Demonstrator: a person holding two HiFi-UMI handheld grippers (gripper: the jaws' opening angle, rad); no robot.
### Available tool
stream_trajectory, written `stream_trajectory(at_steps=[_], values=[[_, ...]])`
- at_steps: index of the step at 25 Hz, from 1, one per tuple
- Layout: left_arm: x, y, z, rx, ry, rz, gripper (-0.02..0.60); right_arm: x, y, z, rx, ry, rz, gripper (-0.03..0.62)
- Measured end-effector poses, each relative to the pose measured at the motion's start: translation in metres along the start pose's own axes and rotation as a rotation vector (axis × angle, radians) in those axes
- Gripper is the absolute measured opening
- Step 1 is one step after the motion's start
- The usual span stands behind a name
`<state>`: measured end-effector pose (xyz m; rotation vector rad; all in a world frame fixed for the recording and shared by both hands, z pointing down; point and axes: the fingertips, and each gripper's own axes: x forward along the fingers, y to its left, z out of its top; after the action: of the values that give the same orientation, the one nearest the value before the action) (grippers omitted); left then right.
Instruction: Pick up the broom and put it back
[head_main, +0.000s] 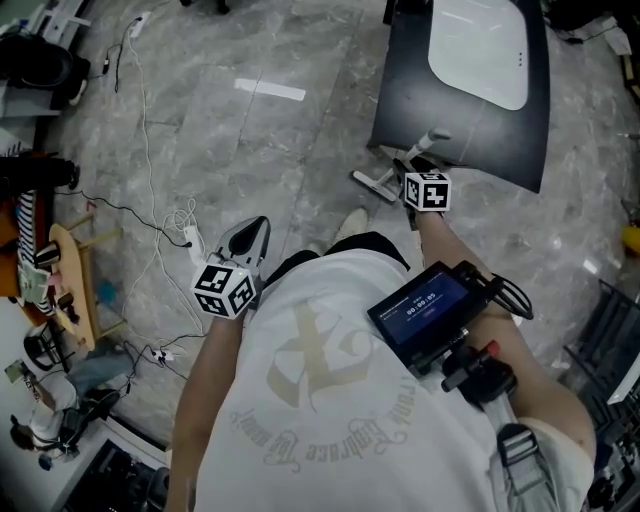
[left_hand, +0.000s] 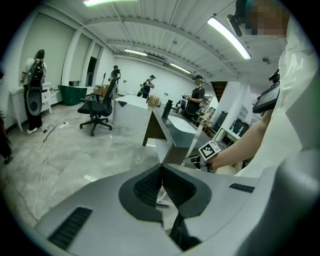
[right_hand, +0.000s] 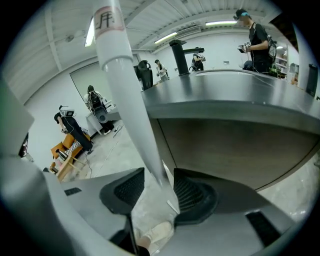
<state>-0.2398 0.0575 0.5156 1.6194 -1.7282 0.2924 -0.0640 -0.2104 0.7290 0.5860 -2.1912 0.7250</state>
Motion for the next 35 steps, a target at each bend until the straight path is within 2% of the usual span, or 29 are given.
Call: stream_trajectory(at_steps=[3,5,8,15,23,35], values=[[-0.003,-0.001,-0.001,-0.003,0.002,0.009,0.012,0.001,0.000,0.005,-0.006,-0.001,-0.006,0.181],[-0.003,-0.001,-0.001,-0.003,0.004,0.009,0.012,0.000,-0.001,0.008,-0.018,-0.003,-0.020,0.139],[-0.001,-0.002,-0.001,-0.002,0.008,0.003,0.012,0.000,0.001,0.007,-0.051,-0.003,-0.030,0.114],[0.008,-0.007,-0.003,0.021,0.024,-0.036,0.012,-0.009,0.001,-0.003,-0.106,0.007,-0.051,0.101],[0.027,-0.008,-0.007,0.064,0.036,-0.102,0.012,-0.020,-0.001,-0.030,-0.117,0.014,-0.061,0.100],[0.007,-0.003,0.006,0.145,-0.005,-0.211,0.014,-0.085,0.021,-0.053,-0.095,-0.036,-0.170,0.098]])
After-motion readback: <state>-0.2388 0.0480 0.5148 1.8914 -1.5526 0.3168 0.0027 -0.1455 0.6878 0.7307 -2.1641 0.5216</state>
